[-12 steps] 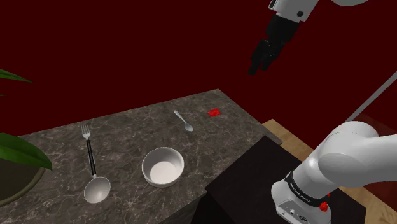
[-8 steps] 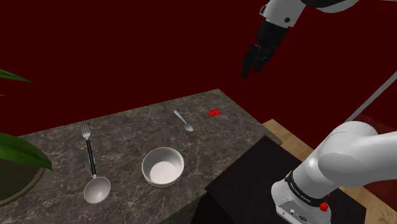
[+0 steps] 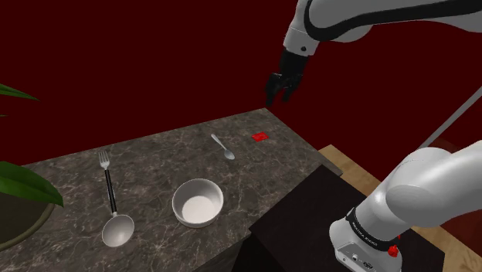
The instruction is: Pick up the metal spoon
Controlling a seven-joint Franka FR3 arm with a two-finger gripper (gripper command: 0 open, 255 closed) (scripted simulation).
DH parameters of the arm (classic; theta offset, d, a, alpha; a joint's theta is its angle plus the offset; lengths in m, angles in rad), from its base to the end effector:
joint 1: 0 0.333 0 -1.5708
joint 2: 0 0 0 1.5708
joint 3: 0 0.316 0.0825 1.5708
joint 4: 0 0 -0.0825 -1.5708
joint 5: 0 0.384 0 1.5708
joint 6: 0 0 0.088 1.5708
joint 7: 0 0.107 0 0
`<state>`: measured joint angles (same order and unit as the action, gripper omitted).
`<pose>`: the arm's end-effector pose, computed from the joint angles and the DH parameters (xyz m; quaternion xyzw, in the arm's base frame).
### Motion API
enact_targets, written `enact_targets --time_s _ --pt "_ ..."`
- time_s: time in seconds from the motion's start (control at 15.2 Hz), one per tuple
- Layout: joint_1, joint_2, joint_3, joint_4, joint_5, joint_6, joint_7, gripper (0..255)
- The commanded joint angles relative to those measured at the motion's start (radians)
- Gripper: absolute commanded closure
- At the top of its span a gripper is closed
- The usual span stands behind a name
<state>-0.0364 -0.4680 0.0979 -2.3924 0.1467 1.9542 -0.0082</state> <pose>0.4102 0.0377 0.4916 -0.9988 -0.0034 -0.0135 0.0466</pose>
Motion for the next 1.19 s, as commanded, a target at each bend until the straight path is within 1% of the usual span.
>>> enact_targets --time_s 0.0,0.26,0.59,1.12 --pt "0.0 0.081 0.009 0.014 0.006 0.057 0.01 0" --pt "-0.003 0.237 0.018 0.06 0.01 0.144 0.025 0" --pt "-0.003 0.438 0.025 0.146 0.011 0.232 0.045 0" --pt "0.003 0.763 0.023 0.342 0.005 0.314 0.077 0"
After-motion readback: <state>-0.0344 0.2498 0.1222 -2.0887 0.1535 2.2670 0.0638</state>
